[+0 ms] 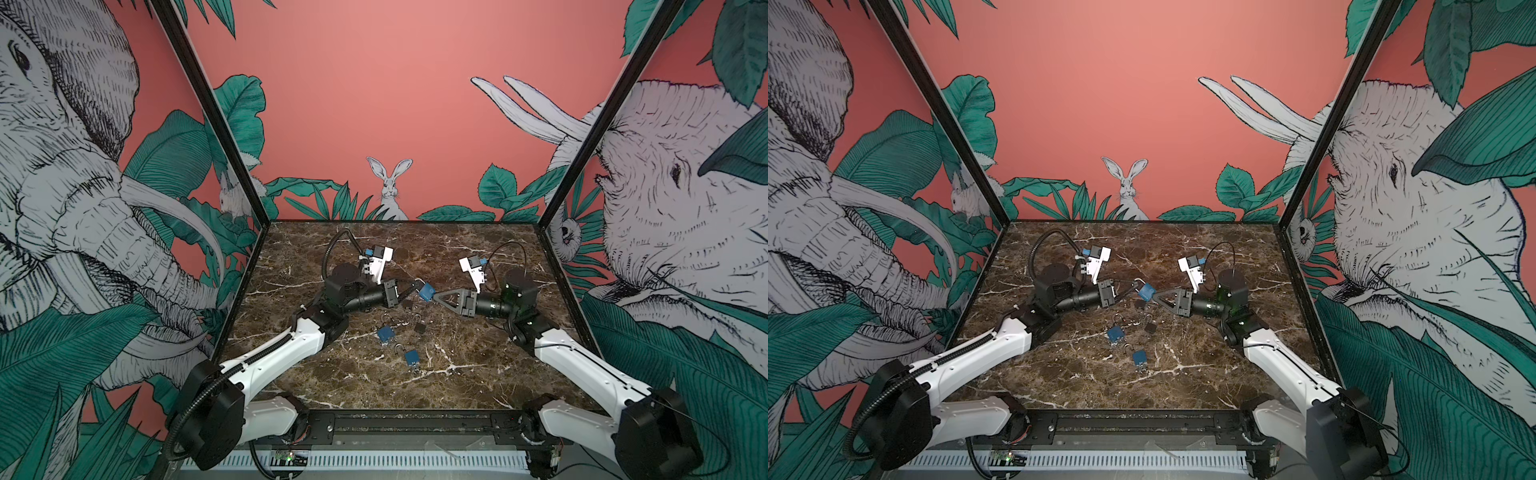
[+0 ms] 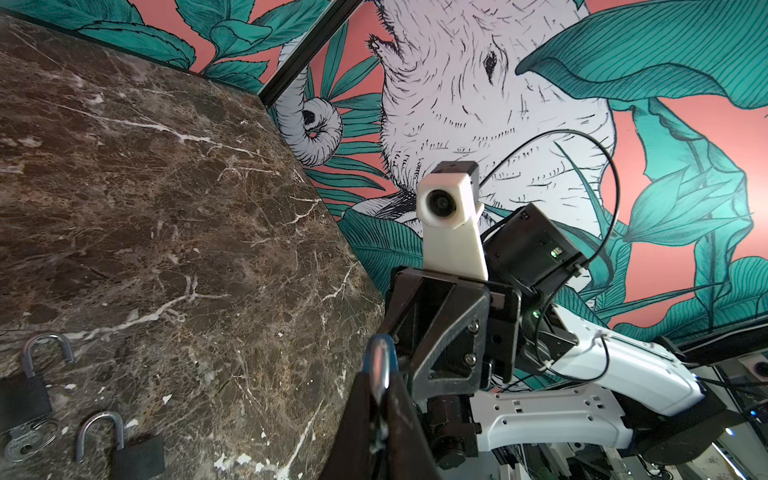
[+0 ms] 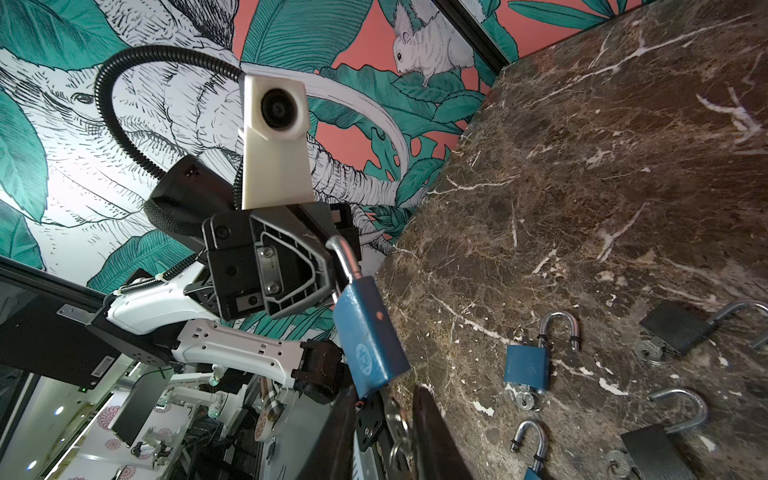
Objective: Lock with the key
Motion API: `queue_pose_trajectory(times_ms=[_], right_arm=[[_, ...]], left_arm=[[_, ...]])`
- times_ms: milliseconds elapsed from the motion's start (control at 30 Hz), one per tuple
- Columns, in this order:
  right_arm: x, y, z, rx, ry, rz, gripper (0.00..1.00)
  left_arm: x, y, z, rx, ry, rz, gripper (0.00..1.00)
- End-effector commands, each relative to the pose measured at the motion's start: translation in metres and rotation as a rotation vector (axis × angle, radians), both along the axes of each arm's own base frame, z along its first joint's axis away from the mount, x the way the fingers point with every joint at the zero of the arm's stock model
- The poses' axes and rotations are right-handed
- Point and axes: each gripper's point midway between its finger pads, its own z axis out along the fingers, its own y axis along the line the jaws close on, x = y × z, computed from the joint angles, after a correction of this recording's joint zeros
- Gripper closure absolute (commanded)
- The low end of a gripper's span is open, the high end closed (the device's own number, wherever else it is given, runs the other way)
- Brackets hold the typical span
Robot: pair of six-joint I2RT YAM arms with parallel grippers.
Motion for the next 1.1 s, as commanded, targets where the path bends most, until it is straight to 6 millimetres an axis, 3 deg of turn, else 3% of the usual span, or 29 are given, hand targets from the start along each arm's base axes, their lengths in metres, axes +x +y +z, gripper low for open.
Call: queue_pose_trajectory(times_ms=[0, 500, 633, 1067], right_arm=[[-0.006, 0.005, 0.007, 0.028, -0.038, 0.043, 0.76], [-0.009, 0.006, 0.001, 0.021, -0.018, 0.054, 0.89], [-0.009, 0.006, -0.002, 0.018, -0.002, 0.055, 1.00], [-0.014, 0.002, -0.008, 0.048, 0.027, 0.041, 1.00]], left_arm=[[0.009, 0.002, 0.029, -0.060, -0.068, 0.038, 1.00], [0.015, 0.009, 0.028, -0.055, -0.069, 0.098, 1.00], [0.018, 0.013, 0.030, -0.060, -0.071, 0.114, 1.00], [0.027, 0.050, 0.061, -0.121, -0.112, 0.166, 1.00]])
